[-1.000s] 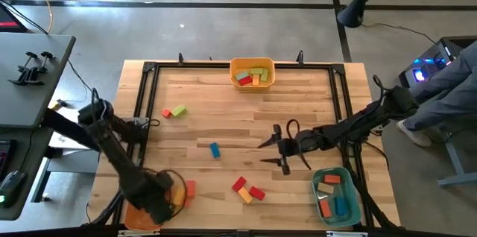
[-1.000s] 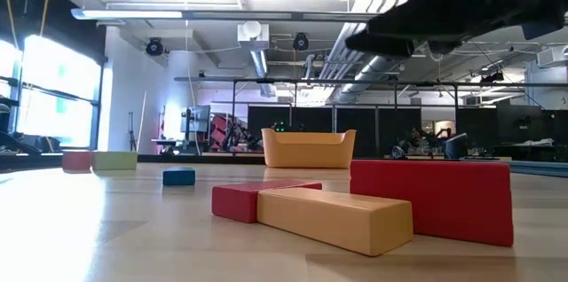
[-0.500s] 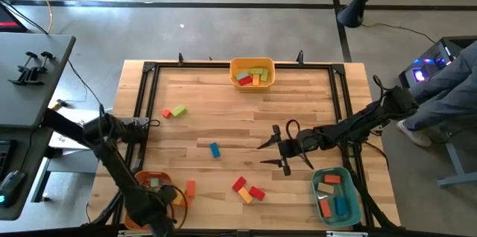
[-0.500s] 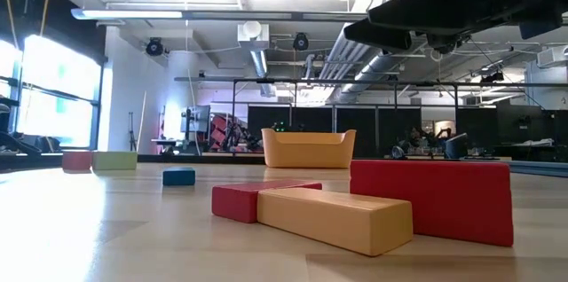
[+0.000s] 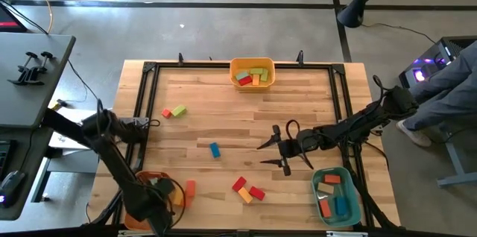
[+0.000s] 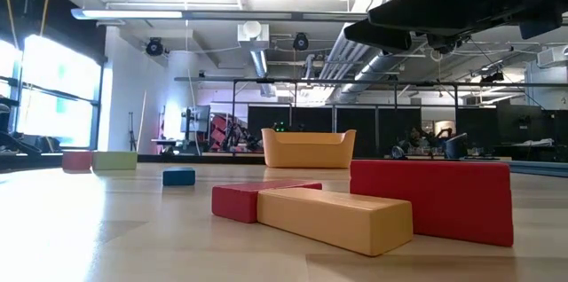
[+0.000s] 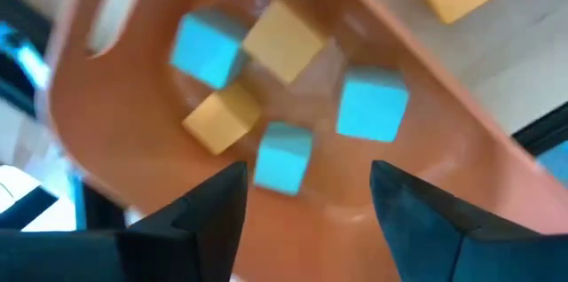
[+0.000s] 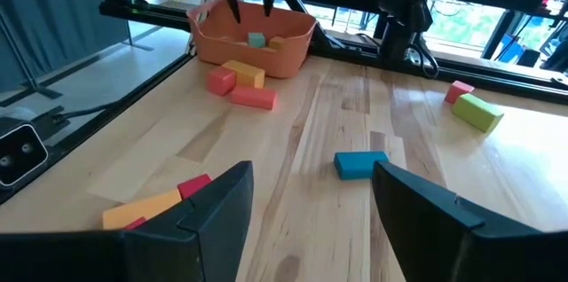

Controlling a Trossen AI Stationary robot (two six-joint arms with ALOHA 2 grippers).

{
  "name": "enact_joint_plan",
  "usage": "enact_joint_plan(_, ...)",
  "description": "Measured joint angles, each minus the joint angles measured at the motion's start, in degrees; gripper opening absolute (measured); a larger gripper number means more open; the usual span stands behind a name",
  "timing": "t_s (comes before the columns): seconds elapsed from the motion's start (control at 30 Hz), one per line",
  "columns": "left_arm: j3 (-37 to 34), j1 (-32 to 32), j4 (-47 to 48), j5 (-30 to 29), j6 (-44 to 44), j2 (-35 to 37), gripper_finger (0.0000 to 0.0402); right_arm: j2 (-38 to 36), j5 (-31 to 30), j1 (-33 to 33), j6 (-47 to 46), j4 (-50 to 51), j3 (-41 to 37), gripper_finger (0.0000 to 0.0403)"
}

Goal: Sort blocks by size
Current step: Put the large green rectangle block into the green bin

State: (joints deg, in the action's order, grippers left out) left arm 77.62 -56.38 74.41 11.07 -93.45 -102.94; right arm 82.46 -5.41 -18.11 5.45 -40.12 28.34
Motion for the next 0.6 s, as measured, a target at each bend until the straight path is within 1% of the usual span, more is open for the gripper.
enact_joint_plan(0.07, 0.0, 0.0, 1.35, -1.19, -1.31, 1.87, 0.0228, 0.0, 0.0, 0.0, -0.02, 0.01, 0.0, 0.0227)
enact_joint_plan(0.1, 0.0, 0.08, 1.91, -3.25, -2.36, 2.93, 0.0229, 0.0, 0.0, 0.0, -0.02, 0.01, 0.0, 0.0227)
enact_joint_plan(0.13, 0.01, 0.22, 2.4, -6.43, -3.52, 4.01, 0.0229, 0.0, 0.0, 0.0, -0.02, 0.02, 0.0, 0.0227)
enact_joint_plan(0.17, 0.03, 0.33, 2.99, -10.85, -4.7, 4.98, 0.0229, 0.0, 0.0, 0.0, -0.02, 0.02, 0.0, 0.0227)
enact_joint_plan(0.23, 0.04, 0.35, 4.42, -23.17, -7.07, 6.36, 0.0229, 0.0, 0.02, 0.0, -0.13, 0.02, 0.0, 0.0227)
enact_joint_plan(0.33, 0.04, 0.35, 6.97, -44.61, -8.83, 7.25, 0.0229, 0.0, 0.02, 0.0, -0.54, 0.02, 0.0, 0.0227)
enact_joint_plan(0.37, -0.06, 0.39, 7.73, -50.16, -8.96, 7.48, 0.0229, 0.0, 0.02, 0.0, -0.53, 0.02, 0.0, 0.0227)
enact_joint_plan(0.4, -0.78, 0.45, 7.99, -54.19, -9.3, 8.1, 0.0229, 0.0, 0.02, 0.0, -0.49, 0.02, 0.0, 0.0227)
enact_joint_plan(0.43, -2.05, 0.49, 8.03, -56.9, -10.07, 9.1, 0.0229, 0.0, 0.02, 0.0, -0.48, 0.02, 0.0, 0.0227)
enact_joint_plan(0.5, -6.14, 0.47, 5.95, -60.37, -11.9, 12.12, 0.0229, 0.0, -0.02, 0.11, -0.41, 0.0, 0.0, 0.0227)
enact_joint_plan(0.6, -14.97, 0.39, -3.36, -63.65, -12.77, 17.87, 0.0229, 0.0, -0.08, 0.11, -0.2, 0.01, 0.0, 0.0227)
